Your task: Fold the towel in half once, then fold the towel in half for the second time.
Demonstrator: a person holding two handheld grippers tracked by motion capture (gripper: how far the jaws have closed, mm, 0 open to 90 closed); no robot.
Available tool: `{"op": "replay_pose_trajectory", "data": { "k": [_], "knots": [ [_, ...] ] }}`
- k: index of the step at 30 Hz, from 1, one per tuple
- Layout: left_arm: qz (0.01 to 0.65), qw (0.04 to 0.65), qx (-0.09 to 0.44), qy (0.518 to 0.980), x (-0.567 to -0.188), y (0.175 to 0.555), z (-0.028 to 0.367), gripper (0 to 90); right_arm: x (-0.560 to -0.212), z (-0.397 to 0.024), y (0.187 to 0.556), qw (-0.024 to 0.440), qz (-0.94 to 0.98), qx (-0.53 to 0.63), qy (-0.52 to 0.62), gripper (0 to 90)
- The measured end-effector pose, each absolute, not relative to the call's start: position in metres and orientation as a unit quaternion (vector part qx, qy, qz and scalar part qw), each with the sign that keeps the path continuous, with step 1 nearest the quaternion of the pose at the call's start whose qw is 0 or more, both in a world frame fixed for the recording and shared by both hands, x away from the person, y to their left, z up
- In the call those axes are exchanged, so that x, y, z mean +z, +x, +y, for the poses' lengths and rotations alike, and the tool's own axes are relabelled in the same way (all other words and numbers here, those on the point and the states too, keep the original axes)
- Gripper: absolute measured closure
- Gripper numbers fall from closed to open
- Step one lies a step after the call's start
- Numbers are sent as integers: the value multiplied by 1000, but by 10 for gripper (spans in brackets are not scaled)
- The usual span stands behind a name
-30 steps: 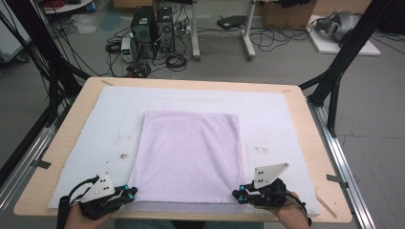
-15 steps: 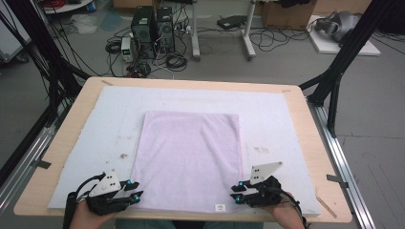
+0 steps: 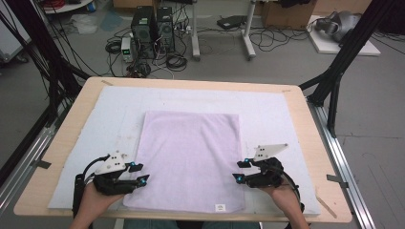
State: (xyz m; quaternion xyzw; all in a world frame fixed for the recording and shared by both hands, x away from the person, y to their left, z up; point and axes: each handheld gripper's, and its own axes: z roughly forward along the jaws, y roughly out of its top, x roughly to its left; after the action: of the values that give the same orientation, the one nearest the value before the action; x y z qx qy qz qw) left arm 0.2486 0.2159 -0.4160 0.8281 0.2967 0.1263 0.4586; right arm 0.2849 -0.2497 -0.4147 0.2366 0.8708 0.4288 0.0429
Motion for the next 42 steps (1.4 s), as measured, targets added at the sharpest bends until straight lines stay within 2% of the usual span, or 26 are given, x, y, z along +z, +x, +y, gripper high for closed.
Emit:
{"op": "replay_pose_trajectory", "data": {
  "k": [6,14,30,42],
  "knots": [
    [310,456,136,823,-412,269,218,480,-406,-255,304,55,860,436,260,409],
    [335,461,133,811,-411,288,218,420,-402,-259,329,63,856,431,280,377],
    [338,464,159,803,-386,319,216,413,-384,-246,354,73,864,422,265,353],
    [345,459,154,804,-383,330,217,409,-379,-248,362,75,867,415,267,352]
  ]
}}
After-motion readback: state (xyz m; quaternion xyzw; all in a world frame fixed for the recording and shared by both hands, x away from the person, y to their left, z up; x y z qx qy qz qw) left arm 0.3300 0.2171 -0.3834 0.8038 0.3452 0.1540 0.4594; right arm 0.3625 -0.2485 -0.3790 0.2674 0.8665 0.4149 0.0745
